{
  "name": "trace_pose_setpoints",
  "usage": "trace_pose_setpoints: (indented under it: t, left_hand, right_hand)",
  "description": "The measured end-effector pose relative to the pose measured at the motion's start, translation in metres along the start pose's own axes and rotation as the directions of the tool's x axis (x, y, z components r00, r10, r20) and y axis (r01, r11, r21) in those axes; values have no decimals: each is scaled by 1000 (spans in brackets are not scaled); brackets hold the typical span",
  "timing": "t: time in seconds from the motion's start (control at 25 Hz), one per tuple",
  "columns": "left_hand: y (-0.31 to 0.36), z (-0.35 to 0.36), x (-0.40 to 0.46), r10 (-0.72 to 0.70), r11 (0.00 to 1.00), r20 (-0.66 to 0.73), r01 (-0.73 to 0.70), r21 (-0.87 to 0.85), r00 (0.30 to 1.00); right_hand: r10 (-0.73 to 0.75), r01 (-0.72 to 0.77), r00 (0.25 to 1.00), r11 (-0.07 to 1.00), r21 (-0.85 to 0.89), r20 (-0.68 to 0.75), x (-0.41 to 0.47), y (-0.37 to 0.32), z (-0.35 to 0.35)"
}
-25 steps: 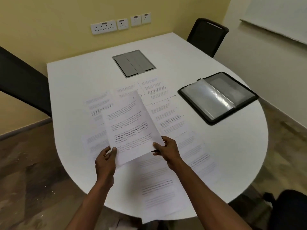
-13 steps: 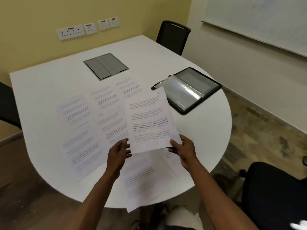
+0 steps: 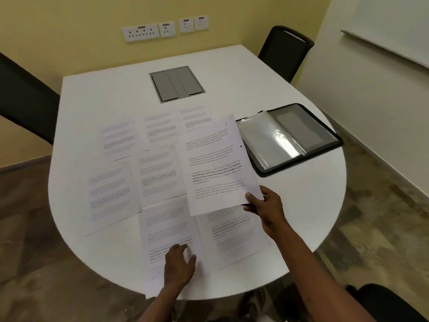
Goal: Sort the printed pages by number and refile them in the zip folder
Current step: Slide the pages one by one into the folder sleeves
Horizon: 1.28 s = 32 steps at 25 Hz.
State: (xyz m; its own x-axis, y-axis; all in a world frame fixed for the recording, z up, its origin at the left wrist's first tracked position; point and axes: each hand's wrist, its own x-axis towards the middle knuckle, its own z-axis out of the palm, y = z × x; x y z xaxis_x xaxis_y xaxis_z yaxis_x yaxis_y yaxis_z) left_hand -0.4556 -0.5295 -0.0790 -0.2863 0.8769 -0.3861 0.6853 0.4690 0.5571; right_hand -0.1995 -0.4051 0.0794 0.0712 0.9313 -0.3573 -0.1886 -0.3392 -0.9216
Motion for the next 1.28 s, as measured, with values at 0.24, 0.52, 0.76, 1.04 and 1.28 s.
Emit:
trace_pose_setpoints:
  t: [0.24,0.52,0.76,1.04,1.28]
  left_hand:
    - [80,-5,-6,-44,975,-260,-16,-222,964]
    - [205,-52,30,-40,822,-313,-148,-551,949]
    - [263,-49,59,38,796,-280,-199,-572,959]
    - [319,9,87,309,925,-370,-367,-97,876]
    - [392,88,112,372,924,-400,-376,71,838]
  right_hand:
    - [48,-46,994,999,-27,97,38,-24,-46]
    - [61,-60,995,998,-19,74,60,-38,-72]
    - [36,-35,999,999,-14,6,80,-55,-104]
    - [94,-94,996,995,-13,-12,129,-54,-175]
    - [193,-192,980,981,-34,43,200,-69,-272]
